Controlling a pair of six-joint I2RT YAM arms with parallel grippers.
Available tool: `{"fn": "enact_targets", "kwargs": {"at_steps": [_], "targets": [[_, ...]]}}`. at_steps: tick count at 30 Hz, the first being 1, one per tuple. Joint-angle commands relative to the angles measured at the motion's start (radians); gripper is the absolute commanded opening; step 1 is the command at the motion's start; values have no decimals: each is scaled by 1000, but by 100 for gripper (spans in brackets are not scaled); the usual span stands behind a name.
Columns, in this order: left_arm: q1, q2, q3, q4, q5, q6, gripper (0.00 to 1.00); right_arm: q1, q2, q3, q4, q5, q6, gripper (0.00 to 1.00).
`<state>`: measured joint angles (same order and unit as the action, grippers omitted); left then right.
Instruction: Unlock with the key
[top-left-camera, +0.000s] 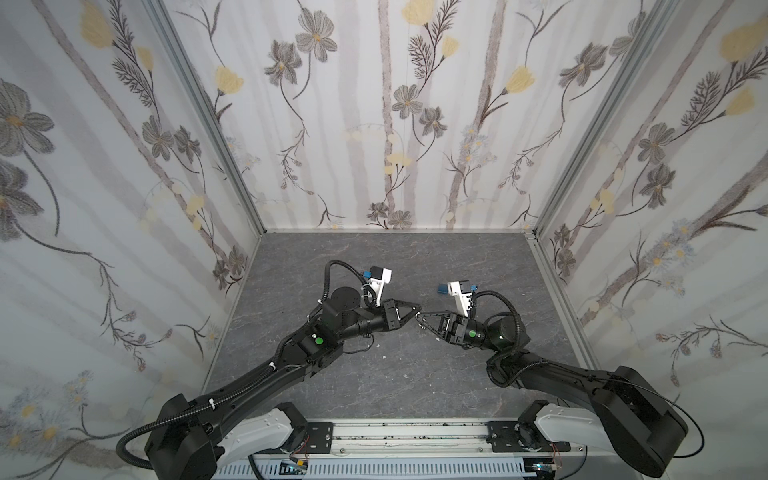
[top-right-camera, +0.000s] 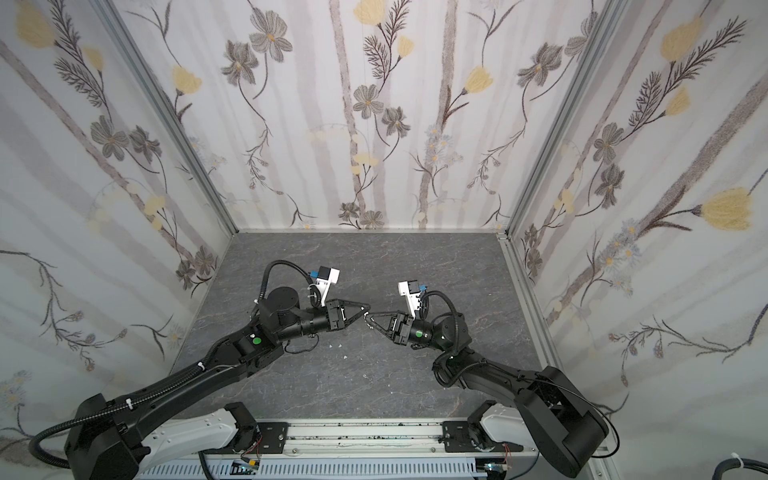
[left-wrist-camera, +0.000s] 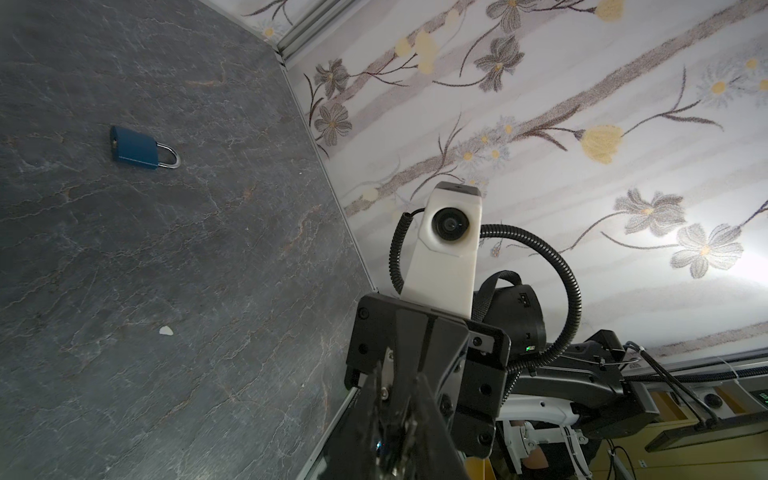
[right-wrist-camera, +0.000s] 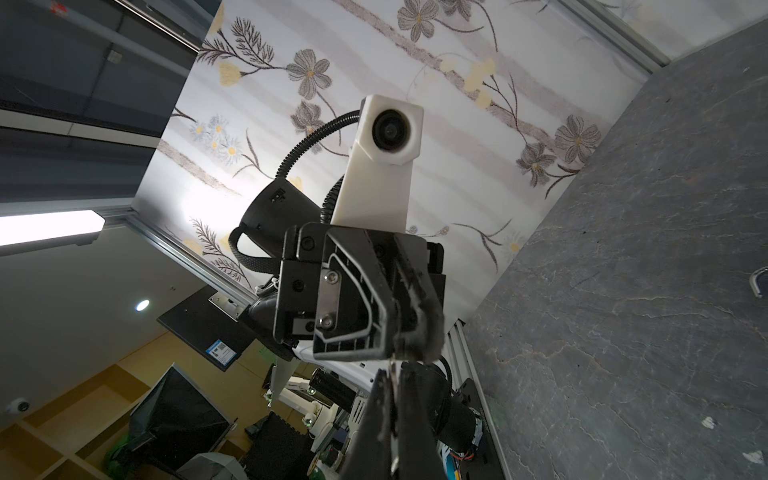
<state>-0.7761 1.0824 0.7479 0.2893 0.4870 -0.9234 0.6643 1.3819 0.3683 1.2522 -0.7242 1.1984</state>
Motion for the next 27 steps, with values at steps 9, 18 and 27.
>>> {"fn": "enact_targets", "kwargs": {"at_steps": [9, 18, 27], "targets": [[0, -12, -8, 23, -17, -15, 0, -11, -44, 5, -68, 12, -49, 21], [0, -5, -21, 74, -27, -40, 0, -8, -78, -11, -43, 61, -29, 42], [0, -3, -43, 132, -52, -69, 0, 16, -39, -11, 31, 84, 15, 33]]}}
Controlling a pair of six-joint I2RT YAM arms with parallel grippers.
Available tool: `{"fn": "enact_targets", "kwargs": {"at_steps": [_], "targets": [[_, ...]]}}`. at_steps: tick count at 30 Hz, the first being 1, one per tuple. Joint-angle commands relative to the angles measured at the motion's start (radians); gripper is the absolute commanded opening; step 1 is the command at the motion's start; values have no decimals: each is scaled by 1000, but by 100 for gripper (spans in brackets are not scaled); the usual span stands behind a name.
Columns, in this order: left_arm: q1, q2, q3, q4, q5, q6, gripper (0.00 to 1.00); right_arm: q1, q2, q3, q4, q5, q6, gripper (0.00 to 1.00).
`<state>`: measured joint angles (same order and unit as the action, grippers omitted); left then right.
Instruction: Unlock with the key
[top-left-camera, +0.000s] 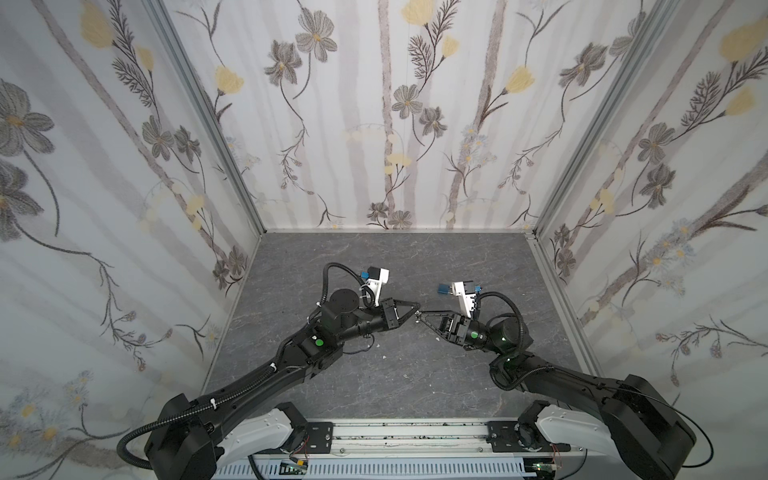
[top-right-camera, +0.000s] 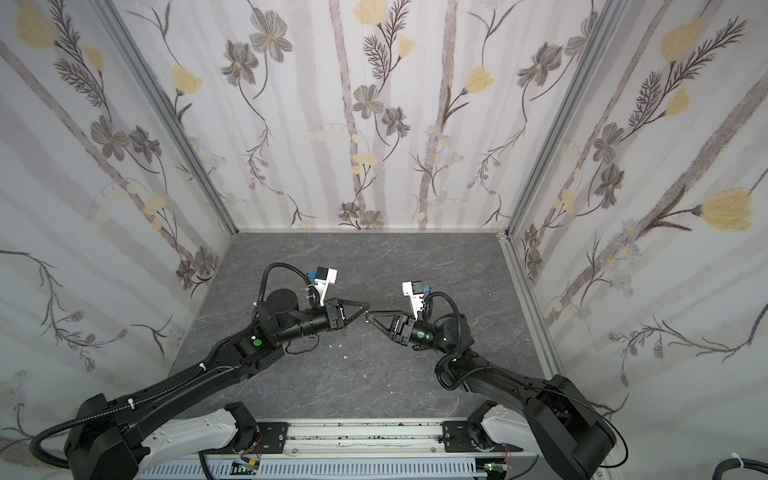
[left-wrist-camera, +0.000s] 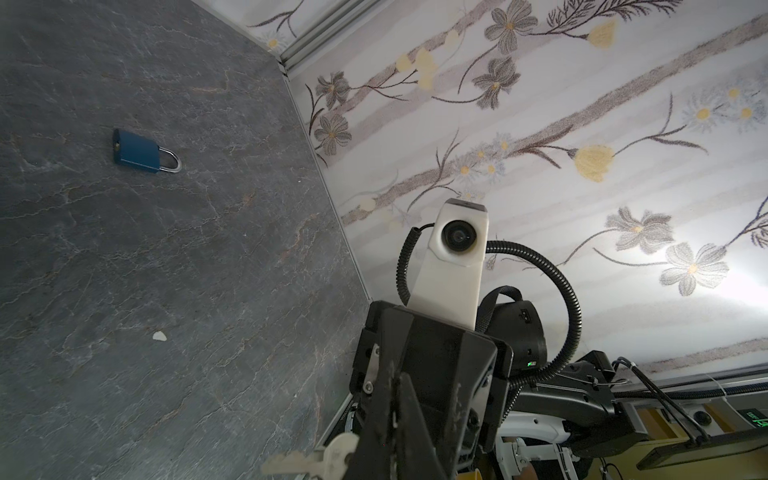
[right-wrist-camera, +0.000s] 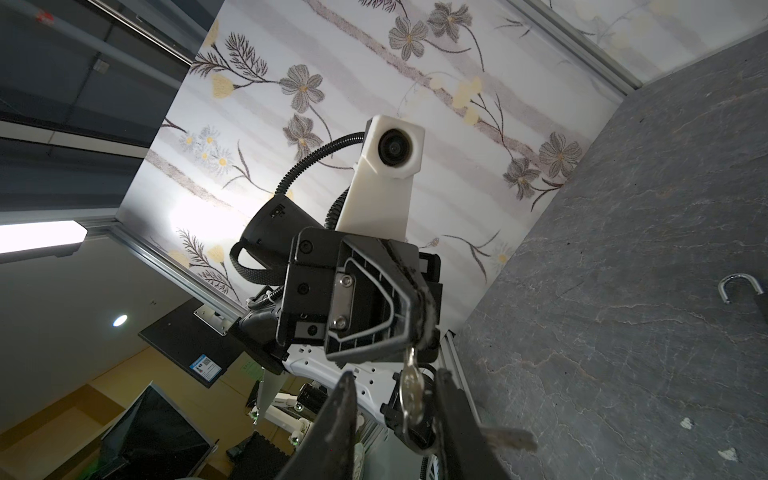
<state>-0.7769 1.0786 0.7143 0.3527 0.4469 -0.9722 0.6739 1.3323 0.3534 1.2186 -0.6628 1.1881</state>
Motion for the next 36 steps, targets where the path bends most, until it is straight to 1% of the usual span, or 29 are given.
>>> {"fn": "enact_targets", "kwargs": {"at_steps": [1, 2, 6, 8, 10, 12, 14, 15, 23, 26, 30, 33, 35, 36], "targets": [[1, 0, -10, 73, -15, -23, 0, 10, 16, 4, 68, 26, 25, 34], [1, 1, -13, 77, -17, -25, 0, 12, 20, 3, 73, 27, 28, 34], [1, 5, -16, 87, -20, -31, 0, 15, 40, -2, 122, 32, 55, 26], [1, 4, -17, 89, -23, -31, 0, 15, 49, 3, 126, 29, 58, 25], [0, 4, -16, 91, -23, -30, 0, 16, 57, 3, 131, 30, 60, 17], [1, 5, -16, 92, -24, -30, 0, 15, 63, 5, 130, 29, 62, 11], [1, 4, -17, 94, -25, -30, 0, 16, 70, 8, 131, 32, 63, 3], [1, 3, -18, 92, -25, -31, 0, 15, 71, 6, 130, 36, 65, 0], [1, -15, -30, 66, -40, -25, 0, -4, 51, -5, 82, 61, 46, 0], [2, -28, -40, 59, -51, -23, 3, -15, 19, -8, 26, 73, 17, 0], [1, -29, -42, 59, -49, -25, 4, -16, -19, 1, -54, 77, -24, 0], [1, -20, -38, 70, -45, -28, 9, -16, -35, 7, -88, 75, -42, 0], [0, -17, -36, 74, -42, -28, 18, -16, -44, 10, -112, 77, -57, 0], [1, -19, -36, 74, -44, -28, 28, -17, -51, 10, -125, 79, -65, 0]]}}
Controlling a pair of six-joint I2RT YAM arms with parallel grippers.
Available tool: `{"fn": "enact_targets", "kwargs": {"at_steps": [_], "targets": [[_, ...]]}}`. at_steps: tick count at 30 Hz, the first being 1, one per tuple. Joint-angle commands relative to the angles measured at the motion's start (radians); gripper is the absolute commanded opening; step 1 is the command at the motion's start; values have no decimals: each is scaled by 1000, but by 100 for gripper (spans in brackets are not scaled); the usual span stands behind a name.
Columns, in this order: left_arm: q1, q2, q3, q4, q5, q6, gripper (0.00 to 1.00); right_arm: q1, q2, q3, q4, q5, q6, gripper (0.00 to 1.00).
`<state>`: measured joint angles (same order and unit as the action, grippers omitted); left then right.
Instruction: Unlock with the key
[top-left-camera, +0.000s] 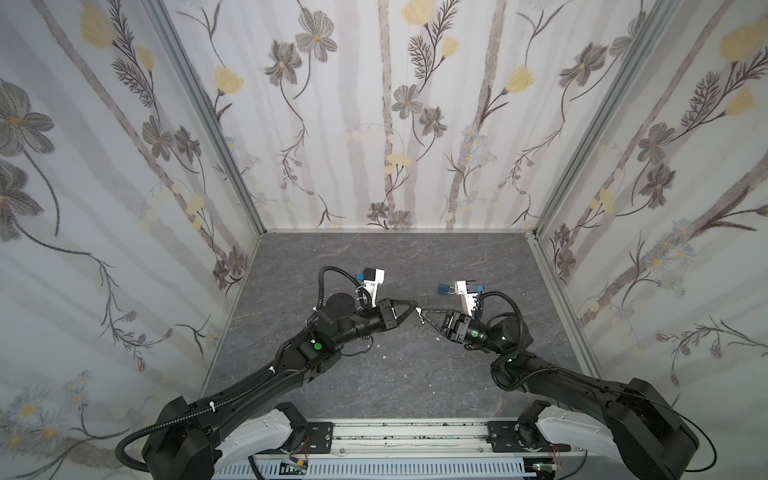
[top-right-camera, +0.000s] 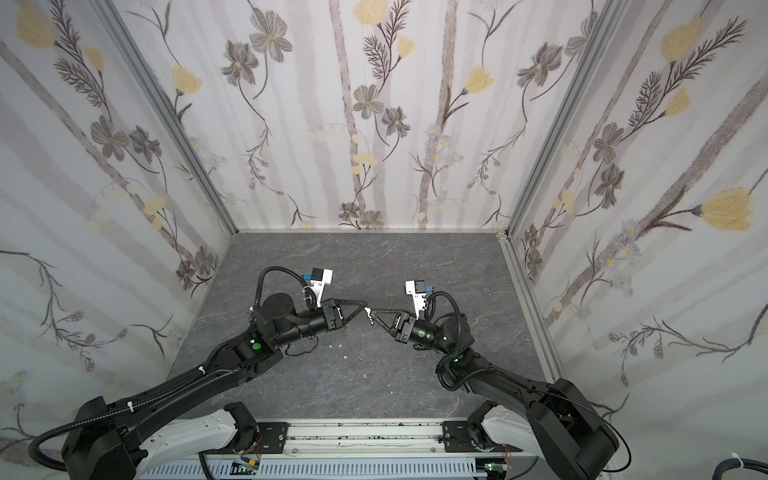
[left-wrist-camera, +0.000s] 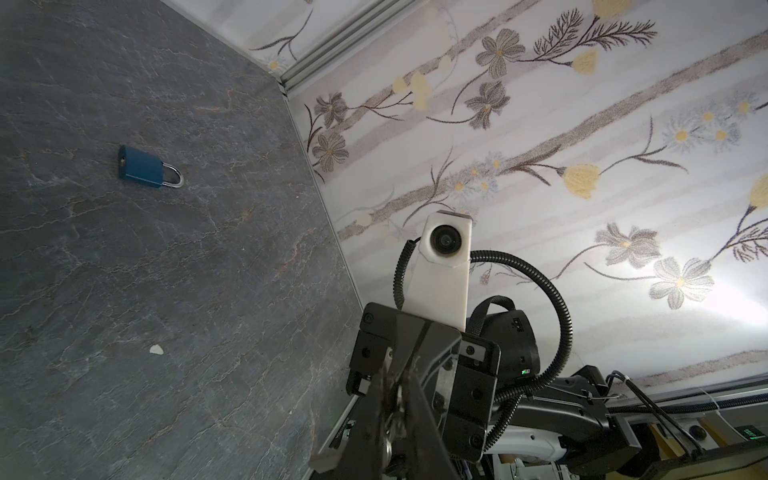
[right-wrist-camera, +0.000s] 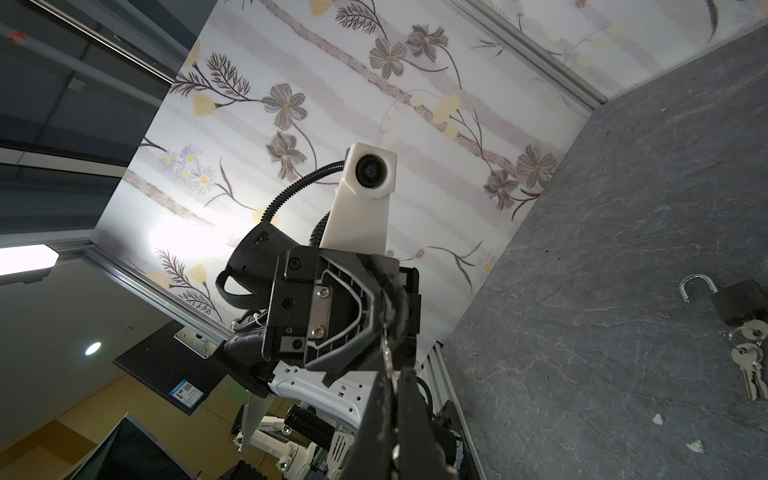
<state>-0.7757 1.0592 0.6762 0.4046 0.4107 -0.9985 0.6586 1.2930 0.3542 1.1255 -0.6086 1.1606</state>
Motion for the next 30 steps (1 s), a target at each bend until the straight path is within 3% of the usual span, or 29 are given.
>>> {"fn": "enact_targets", "kwargs": {"at_steps": [1, 5, 9, 10, 15, 20, 30], "targets": [[0, 1, 3, 20, -10, -2, 32, -1, -17, 9, -46, 25, -44, 0], [-1, 6, 2, 19, 0, -2, 34, -2, -36, 15, -88, 27, -73, 0], [0, 1, 13, -51, -44, 9, 67, -12, -78, 18, -179, 43, -117, 0], [0, 1, 25, -99, -63, 26, 70, -20, -94, 21, -217, 51, -135, 0], [4, 62, 125, -332, -115, 99, 72, -57, -210, 27, -461, 113, -230, 0], [10, 213, 290, -576, -154, 159, 72, -119, -310, 6, -632, 167, -278, 0], [23, 591, 631, -806, -115, 308, 71, -263, -481, -57, -854, 207, -337, 0]]}}
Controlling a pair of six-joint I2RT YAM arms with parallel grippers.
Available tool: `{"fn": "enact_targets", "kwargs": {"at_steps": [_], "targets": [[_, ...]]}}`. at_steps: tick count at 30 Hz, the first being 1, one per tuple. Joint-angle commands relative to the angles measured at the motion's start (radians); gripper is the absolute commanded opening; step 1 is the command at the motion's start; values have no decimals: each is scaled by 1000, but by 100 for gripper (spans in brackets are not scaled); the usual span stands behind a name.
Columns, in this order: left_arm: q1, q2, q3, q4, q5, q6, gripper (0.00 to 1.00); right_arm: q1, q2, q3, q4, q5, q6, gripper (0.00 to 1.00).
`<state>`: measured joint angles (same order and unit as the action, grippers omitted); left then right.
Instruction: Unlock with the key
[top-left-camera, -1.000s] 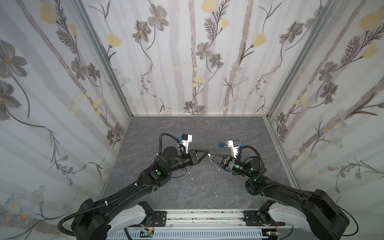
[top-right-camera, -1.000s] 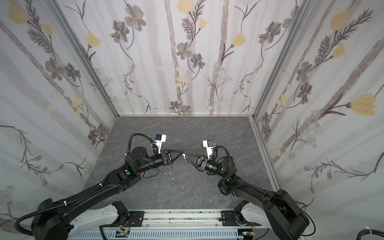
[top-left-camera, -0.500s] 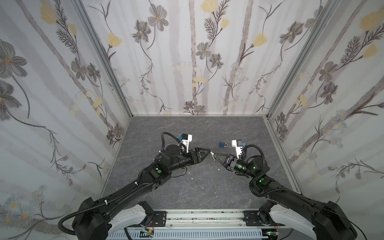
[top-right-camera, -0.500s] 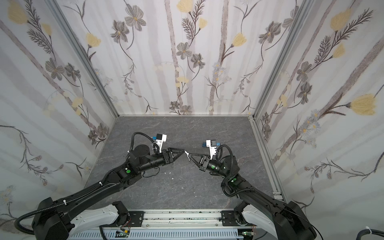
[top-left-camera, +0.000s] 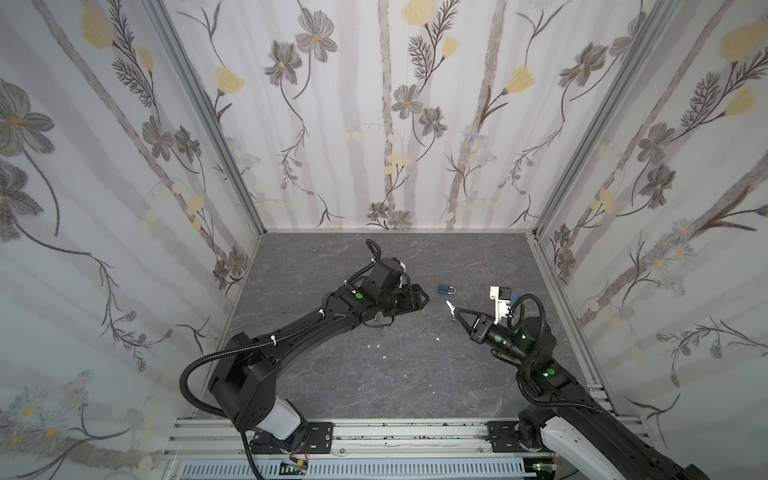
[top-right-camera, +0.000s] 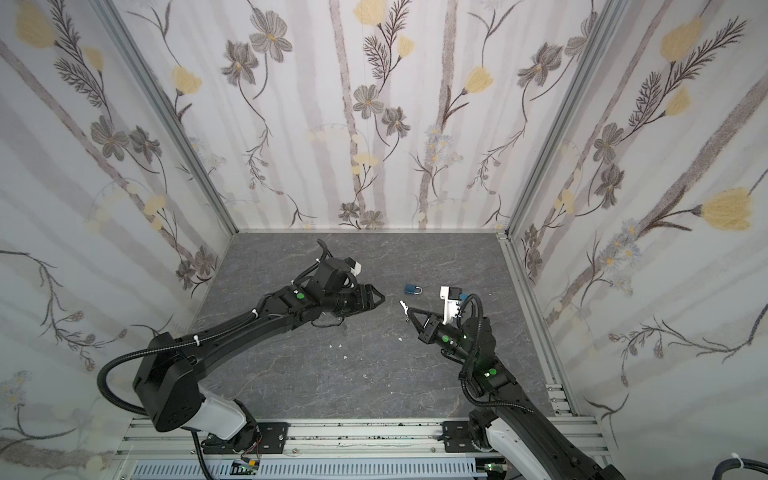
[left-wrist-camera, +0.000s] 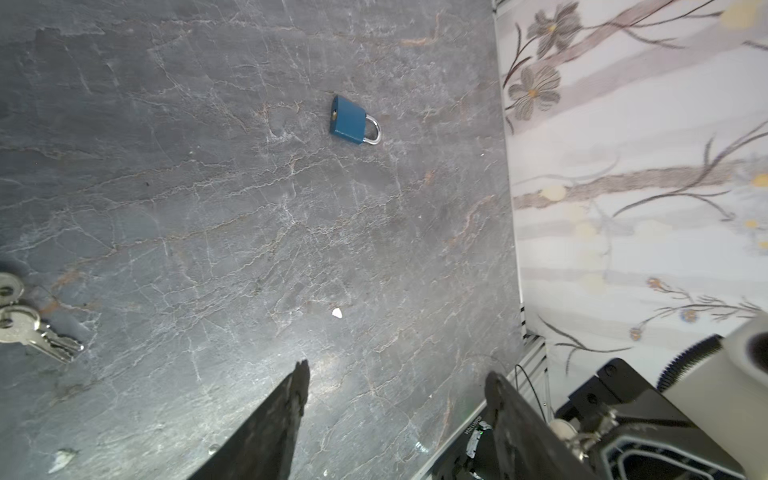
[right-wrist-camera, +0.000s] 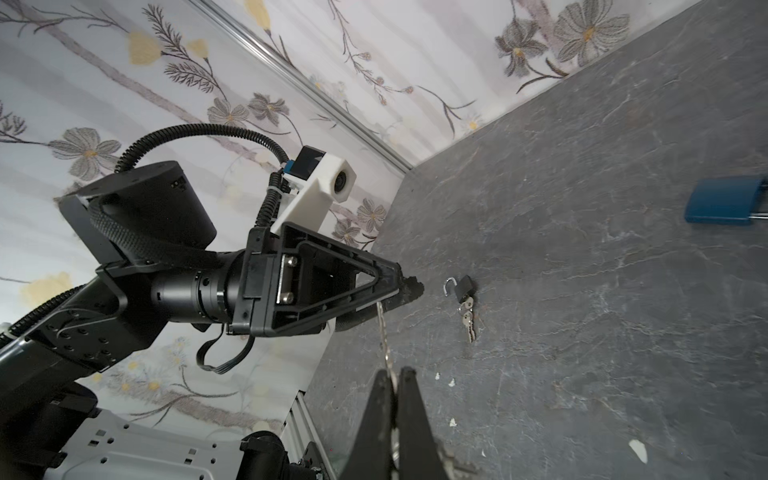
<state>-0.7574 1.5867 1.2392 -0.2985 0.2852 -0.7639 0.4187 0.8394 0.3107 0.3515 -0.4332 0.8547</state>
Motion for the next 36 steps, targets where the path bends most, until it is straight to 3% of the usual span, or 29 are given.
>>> {"fn": "enact_targets", "kwargs": {"at_steps": [1, 14, 28, 36], "targets": [[4, 101, 108, -122, 15, 91, 71, -38, -49, -22, -100, 36, -36, 0], [4, 520, 577, -269, 57, 279, 74, -147, -202, -40, -329, 104, -133, 0], [8, 843, 960, -282, 70, 484, 83, -180, -201, -48, -381, 100, -178, 0], [16, 1000, 1152, -269, 130, 532, 87, -199, -205, -64, -394, 89, -187, 0]]}}
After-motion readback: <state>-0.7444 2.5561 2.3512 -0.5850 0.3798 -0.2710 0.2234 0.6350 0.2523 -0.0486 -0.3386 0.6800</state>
